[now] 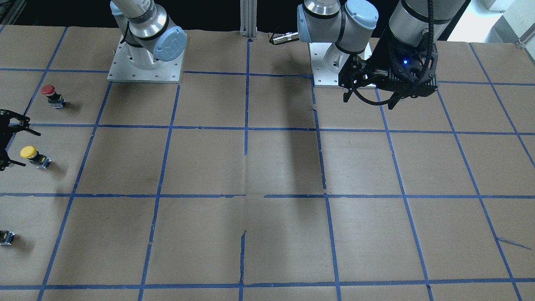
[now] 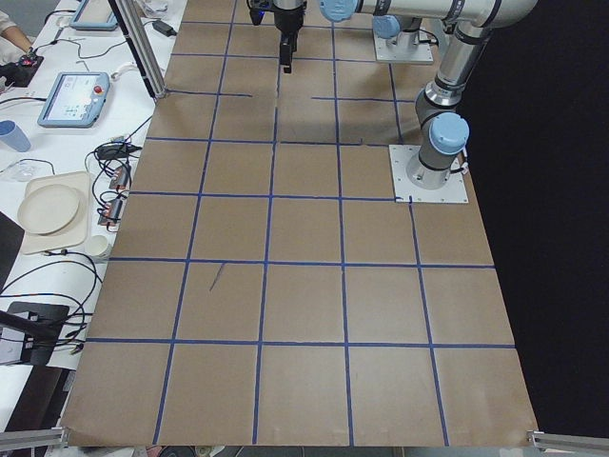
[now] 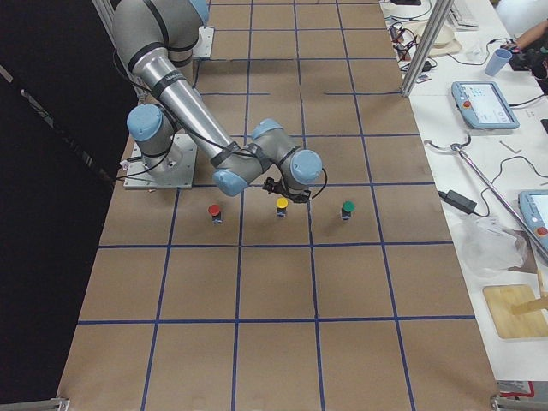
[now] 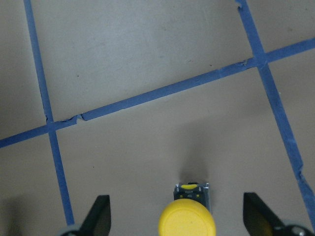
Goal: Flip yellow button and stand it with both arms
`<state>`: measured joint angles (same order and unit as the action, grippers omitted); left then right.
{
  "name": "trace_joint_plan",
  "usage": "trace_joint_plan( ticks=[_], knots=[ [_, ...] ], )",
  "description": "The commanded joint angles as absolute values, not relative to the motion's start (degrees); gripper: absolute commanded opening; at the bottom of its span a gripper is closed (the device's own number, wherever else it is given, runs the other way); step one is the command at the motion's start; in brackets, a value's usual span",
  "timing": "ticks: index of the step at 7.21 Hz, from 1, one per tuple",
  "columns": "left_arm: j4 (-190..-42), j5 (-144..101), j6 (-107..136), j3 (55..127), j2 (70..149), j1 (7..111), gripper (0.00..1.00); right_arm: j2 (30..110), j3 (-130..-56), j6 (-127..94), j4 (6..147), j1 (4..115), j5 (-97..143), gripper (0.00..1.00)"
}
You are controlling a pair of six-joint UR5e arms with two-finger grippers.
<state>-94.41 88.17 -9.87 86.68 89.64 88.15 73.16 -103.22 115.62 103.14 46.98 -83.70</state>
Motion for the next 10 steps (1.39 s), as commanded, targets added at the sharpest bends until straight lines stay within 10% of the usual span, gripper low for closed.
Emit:
trace_joint_plan(
  ticks=[1, 10],
  knots=[
    [-94.7, 88.9, -10.0, 85.3, 89.8, 88.2, 1.0, 79.7, -103.1, 108.2, 102.9, 48.1, -83.3, 0.96],
    [-94.7, 88.9, -9.9, 84.8, 89.8, 88.2, 1.0, 100.2, -100.7, 0.6, 88.7, 82.6, -88.6, 1.0]
  ],
)
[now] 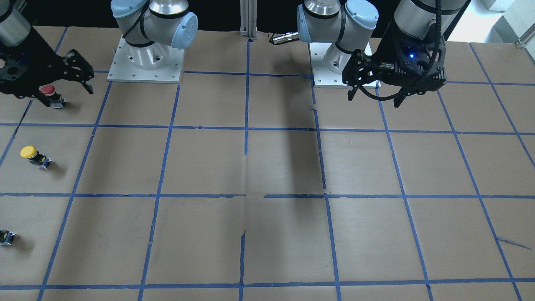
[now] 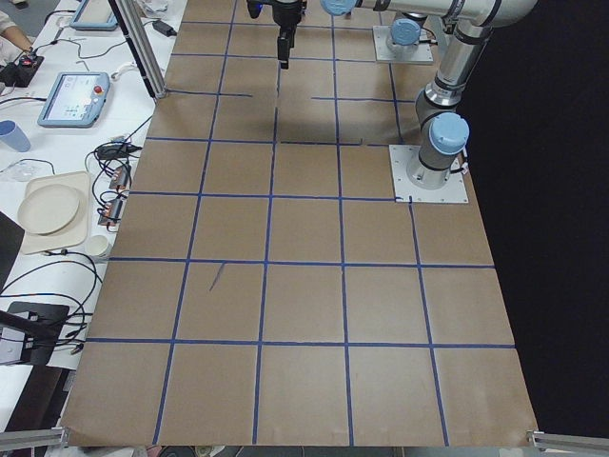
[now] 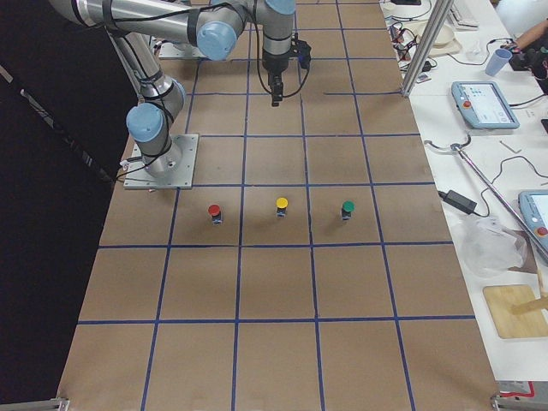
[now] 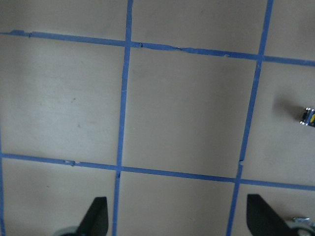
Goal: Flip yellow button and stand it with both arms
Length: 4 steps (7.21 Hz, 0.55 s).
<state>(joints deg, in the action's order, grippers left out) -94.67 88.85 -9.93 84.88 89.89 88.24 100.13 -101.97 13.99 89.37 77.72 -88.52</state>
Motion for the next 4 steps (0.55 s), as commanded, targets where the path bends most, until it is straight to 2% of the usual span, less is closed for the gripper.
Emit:
trace_joint_plan(
  ticks=[1, 4],
  knots=[
    [-94.7, 88.9, -9.9, 84.5, 89.9, 88.2, 1.0, 100.1, -100.1, -9.1, 88.4, 86.0, -88.5, 1.0],
    [-94.9, 88.9, -9.9, 83.6, 90.4, 88.2, 1.0, 99.2, -92.8, -16.2, 79.0, 89.7, -88.2, 1.0]
  ],
)
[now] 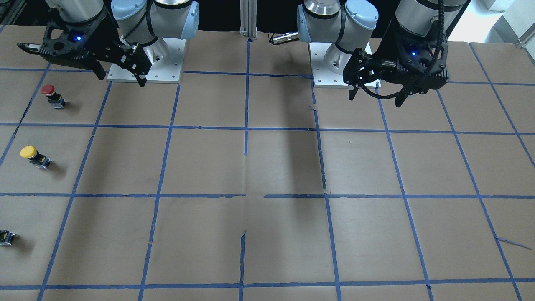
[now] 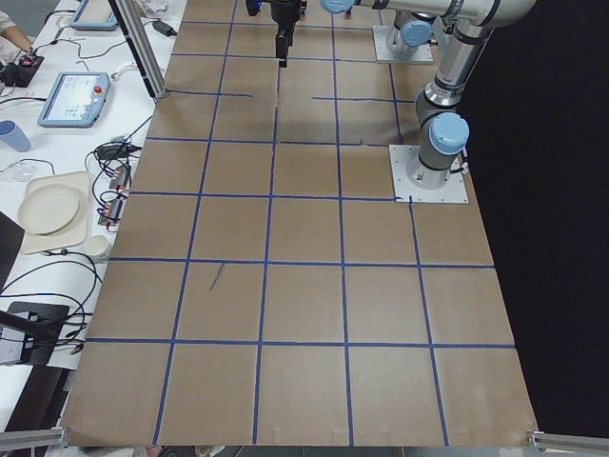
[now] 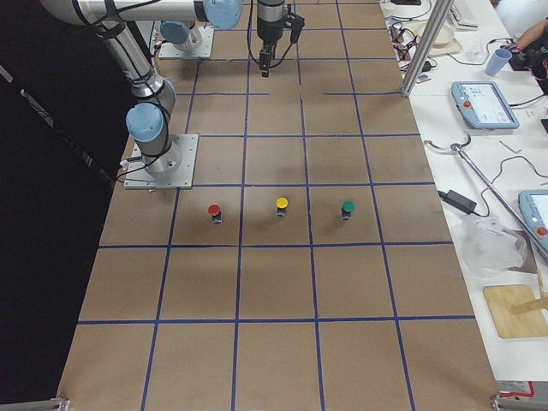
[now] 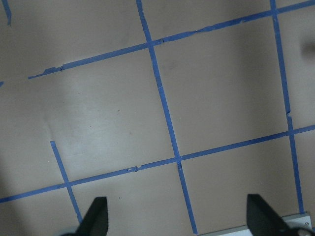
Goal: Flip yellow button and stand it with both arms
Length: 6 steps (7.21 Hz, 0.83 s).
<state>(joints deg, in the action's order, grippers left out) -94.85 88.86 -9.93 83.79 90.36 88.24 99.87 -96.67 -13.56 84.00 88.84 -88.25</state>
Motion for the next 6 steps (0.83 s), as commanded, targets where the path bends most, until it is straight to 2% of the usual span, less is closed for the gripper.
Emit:
trace_joint_plan(
  ticks=[1, 6],
  knots=[
    [-94.8, 88.9, -10.0, 83.6, 90.4, 88.2, 1.0, 97.7, -91.0, -16.2, 77.0, 89.6, -88.6, 1.0],
    [-95.1, 88.9, -10.0, 82.2, 90.8, 88.2, 1.0, 96.5, -91.5, -15.2, 77.4, 89.6, -88.8, 1.0]
  ],
)
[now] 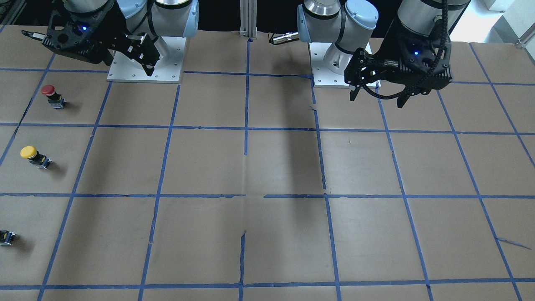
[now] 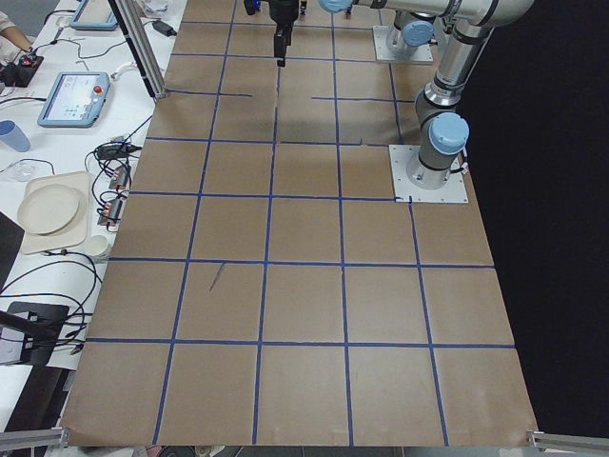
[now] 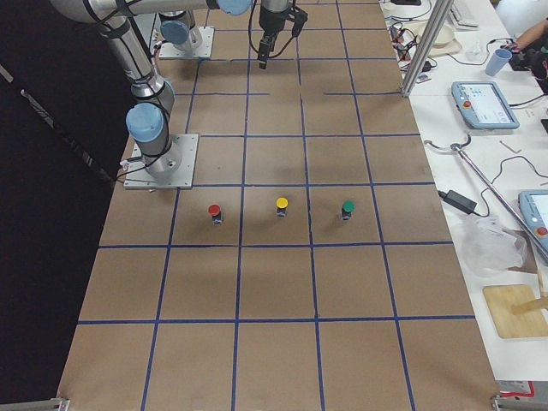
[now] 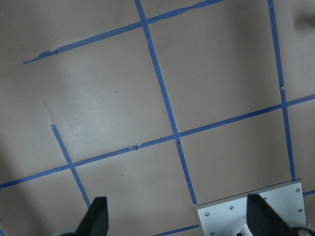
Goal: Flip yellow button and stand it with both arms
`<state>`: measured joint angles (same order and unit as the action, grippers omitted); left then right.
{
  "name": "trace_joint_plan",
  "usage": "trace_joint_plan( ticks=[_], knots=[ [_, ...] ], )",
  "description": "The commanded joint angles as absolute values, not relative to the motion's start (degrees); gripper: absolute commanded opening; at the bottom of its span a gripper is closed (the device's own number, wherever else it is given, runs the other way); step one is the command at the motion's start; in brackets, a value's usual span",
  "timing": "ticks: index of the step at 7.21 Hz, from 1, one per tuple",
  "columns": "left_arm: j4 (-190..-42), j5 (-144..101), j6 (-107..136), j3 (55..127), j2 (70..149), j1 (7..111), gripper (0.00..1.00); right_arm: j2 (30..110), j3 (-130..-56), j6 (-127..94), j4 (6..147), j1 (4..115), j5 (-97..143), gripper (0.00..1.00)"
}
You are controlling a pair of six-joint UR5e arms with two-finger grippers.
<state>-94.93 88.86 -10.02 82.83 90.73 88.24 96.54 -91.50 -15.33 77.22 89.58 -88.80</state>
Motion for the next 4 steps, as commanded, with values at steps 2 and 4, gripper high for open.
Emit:
trace_joint_plan(
  ticks=[2, 4],
  knots=[
    [-95.1, 88.9, -10.0, 82.2, 91.0, 88.3, 1.0, 96.5, -91.5, -15.2, 77.5, 89.6, -88.8, 1.0],
    [-95.0, 88.8, -9.9, 82.4, 91.1, 88.3, 1.0, 96.5, -91.6, -15.1, 77.5, 89.6, -88.7, 1.0]
  ],
)
